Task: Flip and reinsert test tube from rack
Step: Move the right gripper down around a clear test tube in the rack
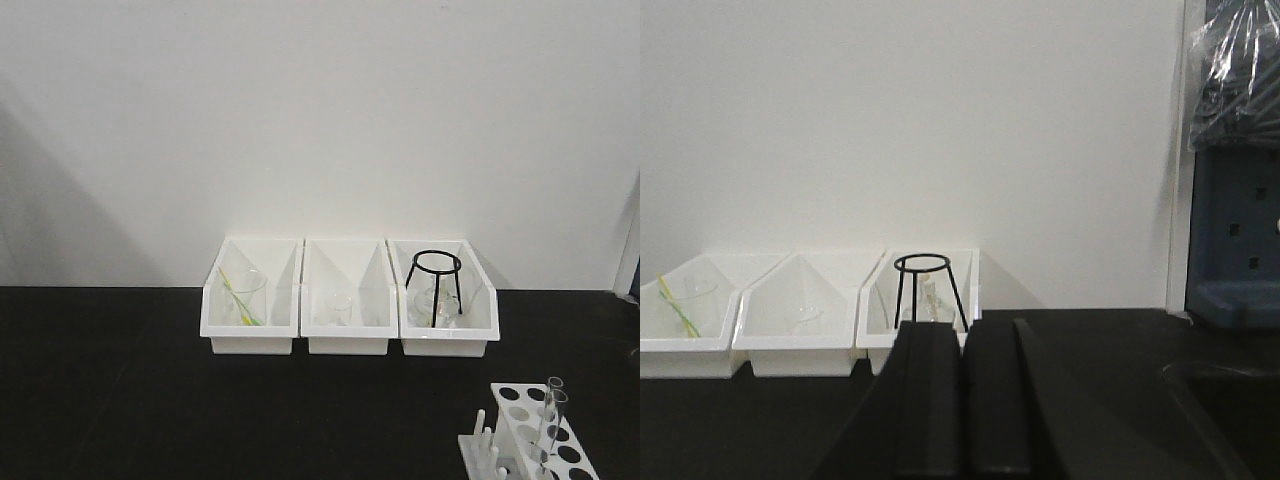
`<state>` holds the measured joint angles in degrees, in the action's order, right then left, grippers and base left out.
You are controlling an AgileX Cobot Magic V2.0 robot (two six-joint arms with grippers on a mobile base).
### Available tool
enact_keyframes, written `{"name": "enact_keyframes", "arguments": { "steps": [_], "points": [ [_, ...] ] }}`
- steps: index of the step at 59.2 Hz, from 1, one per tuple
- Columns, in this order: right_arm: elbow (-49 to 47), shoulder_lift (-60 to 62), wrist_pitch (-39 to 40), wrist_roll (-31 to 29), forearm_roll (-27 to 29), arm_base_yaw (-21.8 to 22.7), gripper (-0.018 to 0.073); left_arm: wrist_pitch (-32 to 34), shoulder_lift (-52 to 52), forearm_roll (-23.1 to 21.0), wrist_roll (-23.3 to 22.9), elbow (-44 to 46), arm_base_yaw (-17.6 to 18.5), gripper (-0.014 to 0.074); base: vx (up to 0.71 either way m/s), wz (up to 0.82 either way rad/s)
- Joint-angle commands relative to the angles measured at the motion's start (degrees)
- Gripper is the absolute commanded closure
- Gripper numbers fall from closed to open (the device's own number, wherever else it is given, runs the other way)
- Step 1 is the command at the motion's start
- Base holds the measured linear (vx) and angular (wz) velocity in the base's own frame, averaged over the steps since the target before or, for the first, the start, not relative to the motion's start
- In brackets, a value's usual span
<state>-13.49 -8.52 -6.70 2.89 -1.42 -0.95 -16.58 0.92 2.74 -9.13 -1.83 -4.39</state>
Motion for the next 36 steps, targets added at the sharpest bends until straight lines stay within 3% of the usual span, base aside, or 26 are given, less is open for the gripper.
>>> {"name": "enact_keyframes", "arguments": {
  "steps": [1,20,26,36],
  "points": [
    [-3.69,-4.93,3.52,-0.10,-0.12,0.33,0.0564,4.97,0.62,-0.25,0.01,0.01,0.41,0.0603,0.00,0.00],
    [-3.63,-20.26,8.46,-0.10,0.46,0.33,0.0510,4.97,0.62,-0.25,0.01,0.01,0.41,0.0603,0.00,0.00],
    [-3.63,-24.67,11.36,-0.10,0.46,0.33,0.0438,4.97,0.62,-0.25,0.01,0.01,0.41,0.0603,0.00,0.00],
    [-3.63,-31.81,16.77,-0.10,0.46,0.33,0.0239,4.97,0.62,-0.25,0.01,0.01,0.41,0.0603,0.00,0.00]
  ]
}}
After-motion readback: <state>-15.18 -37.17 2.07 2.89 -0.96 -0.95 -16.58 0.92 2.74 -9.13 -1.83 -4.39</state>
